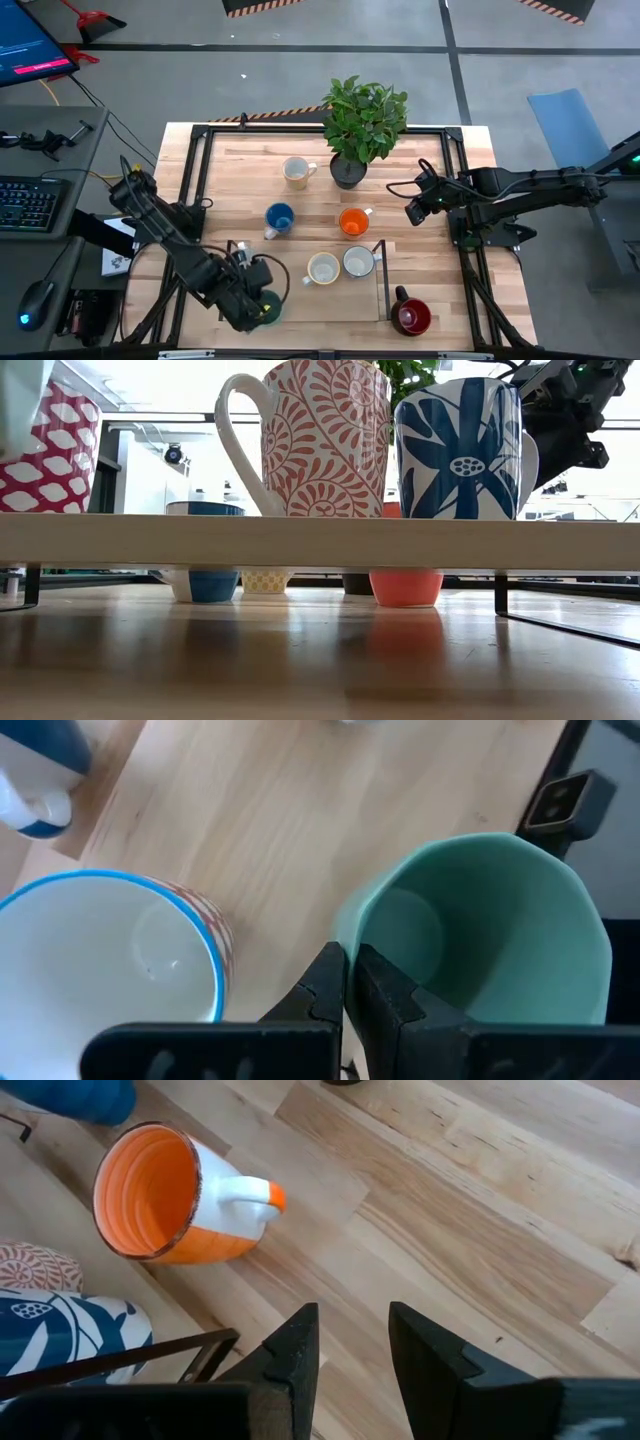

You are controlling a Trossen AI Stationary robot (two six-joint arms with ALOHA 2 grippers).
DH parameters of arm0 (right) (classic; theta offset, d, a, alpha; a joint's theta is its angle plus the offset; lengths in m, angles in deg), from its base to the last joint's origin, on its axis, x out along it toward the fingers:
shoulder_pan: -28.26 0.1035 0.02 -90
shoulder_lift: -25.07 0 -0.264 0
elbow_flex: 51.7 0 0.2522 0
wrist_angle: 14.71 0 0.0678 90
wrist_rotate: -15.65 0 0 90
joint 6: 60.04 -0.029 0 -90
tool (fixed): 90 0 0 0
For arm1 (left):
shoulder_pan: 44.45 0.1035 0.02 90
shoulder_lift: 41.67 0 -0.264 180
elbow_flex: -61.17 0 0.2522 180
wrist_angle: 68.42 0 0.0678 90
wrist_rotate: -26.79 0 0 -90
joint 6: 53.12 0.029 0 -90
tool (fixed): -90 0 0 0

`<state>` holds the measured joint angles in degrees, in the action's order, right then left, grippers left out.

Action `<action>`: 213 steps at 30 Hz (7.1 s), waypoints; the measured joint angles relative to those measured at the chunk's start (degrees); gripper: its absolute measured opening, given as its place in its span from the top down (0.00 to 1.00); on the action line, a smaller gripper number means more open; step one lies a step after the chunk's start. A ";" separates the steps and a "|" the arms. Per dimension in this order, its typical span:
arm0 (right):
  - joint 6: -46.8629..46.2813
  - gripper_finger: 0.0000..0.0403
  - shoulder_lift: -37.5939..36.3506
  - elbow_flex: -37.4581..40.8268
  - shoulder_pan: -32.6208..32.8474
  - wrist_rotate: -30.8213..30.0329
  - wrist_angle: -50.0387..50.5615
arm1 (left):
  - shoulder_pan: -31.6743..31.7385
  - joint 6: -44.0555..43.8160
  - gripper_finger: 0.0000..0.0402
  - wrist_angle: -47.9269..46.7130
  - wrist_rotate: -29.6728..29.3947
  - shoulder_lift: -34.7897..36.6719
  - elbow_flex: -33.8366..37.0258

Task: Place coffee mugs
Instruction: Put the green mug on the shelf, then put the black mug on the shelf

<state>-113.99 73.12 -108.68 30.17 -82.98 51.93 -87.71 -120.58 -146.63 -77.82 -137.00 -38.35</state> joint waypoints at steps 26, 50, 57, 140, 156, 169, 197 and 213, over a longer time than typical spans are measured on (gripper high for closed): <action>-1.42 0.74 0.00 0.00 0.00 0.70 -0.43 | -0.72 -2.70 1.00 -5.35 1.42 -2.64 0.00; -1.25 0.74 0.00 0.01 0.00 0.68 -0.43 | -0.72 -3.93 0.95 -6.55 5.53 -2.62 0.00; -1.25 0.74 0.00 0.00 0.00 0.65 -0.43 | -0.72 -4.44 0.95 -7.52 5.78 -2.62 0.00; 0.23 0.74 -0.02 0.02 0.00 0.35 -0.45 | 17.03 23.68 0.72 -2.53 -13.02 5.40 0.00; 8.91 0.74 -0.02 0.00 0.00 16.39 -0.29 | 28.32 40.13 0.72 -10.17 -15.54 5.12 0.00; -13.11 0.74 -0.02 0.00 18.82 34.88 -11.70 | 29.07 39.14 0.72 -14.01 -15.76 5.12 0.00; -21.19 0.74 38.02 -16.87 44.59 10.72 -9.21 | 28.88 34.49 0.72 -16.39 -14.17 5.14 0.00; -27.47 0.76 47.20 -19.39 45.08 12.16 -7.43 | 22.95 27.61 0.72 -17.49 -14.56 6.97 0.09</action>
<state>-141.46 120.32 -128.07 75.25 -70.82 44.50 -64.77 -92.96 -164.12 -92.38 -130.03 -38.26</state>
